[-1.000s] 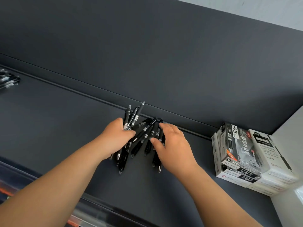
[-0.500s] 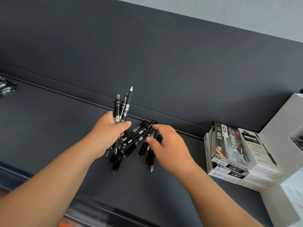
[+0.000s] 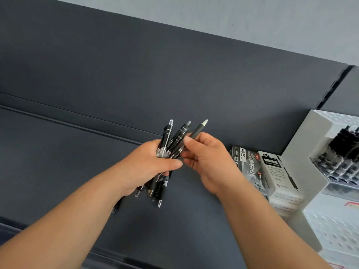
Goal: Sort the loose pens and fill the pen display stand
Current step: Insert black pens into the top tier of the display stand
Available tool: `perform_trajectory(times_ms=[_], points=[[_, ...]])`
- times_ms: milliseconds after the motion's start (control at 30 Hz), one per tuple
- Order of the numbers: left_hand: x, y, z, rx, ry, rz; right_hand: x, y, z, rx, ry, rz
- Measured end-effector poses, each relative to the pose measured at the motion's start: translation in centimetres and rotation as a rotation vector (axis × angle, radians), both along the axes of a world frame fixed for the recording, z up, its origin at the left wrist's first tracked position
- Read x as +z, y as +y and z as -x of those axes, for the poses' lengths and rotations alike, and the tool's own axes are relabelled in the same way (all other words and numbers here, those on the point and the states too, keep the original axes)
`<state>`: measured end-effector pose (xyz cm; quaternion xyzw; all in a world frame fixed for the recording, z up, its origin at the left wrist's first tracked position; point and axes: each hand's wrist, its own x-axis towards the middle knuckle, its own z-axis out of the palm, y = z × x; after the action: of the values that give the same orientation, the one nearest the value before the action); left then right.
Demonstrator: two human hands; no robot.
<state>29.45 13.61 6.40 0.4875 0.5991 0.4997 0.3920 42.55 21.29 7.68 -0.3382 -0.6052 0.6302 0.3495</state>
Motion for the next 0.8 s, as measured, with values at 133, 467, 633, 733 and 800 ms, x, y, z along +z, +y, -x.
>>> perform_trajectory(times_ms=[133,467,633,733,800], points=[[0.4,0.7,-1.6,0.048,-0.108,0.029,0.9,1.3,-2.4,-0.124,0.105,0.034],[1.1,4.3,-6.5,0.302,-0.182,-0.061,0.8,3.4,-8.1,-0.428,-0.461,-0.667],[1.7,5.5,-9.5,0.281,-0.041,-0.123,0.9,4.4,-8.9,-0.16,-0.583,-1.071],[2.0,5.8,-10.7,0.272,-0.057,-0.148,1.2,5.2,-10.0,-0.092,-0.589,-1.028],[2.0,5.9,-11.2,0.278,-0.086,-0.154,1.3,5.8,-11.2,-0.108,-0.535,-0.948]])
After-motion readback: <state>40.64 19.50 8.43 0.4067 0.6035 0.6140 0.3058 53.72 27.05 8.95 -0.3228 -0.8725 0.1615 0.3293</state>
